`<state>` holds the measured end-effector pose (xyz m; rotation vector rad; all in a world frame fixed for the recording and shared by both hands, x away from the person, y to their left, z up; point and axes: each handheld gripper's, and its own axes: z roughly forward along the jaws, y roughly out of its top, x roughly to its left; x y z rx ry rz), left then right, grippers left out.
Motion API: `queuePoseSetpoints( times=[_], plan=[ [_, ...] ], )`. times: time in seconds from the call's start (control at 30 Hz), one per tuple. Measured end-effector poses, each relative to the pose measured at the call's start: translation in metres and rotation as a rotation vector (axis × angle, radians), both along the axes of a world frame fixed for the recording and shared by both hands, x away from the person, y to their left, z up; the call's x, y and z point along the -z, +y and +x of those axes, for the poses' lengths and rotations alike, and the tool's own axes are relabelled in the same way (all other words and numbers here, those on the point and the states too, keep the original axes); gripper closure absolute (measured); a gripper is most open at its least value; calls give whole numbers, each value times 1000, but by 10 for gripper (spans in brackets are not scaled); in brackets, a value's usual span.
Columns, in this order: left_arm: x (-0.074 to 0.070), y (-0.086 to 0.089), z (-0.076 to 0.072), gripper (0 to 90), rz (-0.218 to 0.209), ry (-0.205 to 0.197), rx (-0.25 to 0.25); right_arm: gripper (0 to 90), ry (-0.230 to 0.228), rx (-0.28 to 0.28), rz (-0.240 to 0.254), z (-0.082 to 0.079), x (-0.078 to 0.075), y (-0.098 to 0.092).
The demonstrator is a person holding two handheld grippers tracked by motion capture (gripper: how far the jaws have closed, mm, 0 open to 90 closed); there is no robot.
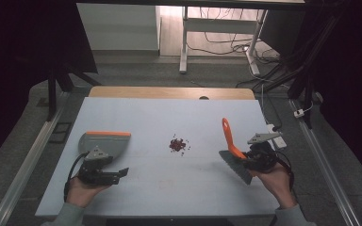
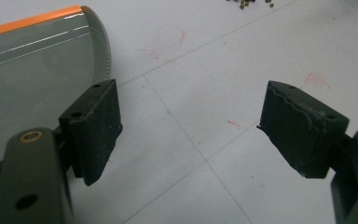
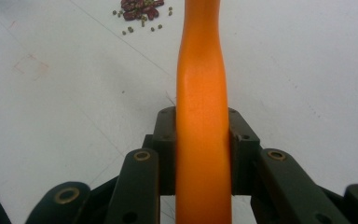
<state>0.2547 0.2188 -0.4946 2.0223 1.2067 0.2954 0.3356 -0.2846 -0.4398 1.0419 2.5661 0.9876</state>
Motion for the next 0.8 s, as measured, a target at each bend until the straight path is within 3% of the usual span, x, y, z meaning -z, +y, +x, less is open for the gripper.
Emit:
queuePoseSetpoints(
  times=[0.8],
  plan=[
    [-3,0,-1,211,-3,-9,4,706,-14,-15,-12,-3,0,6]
  ],
)
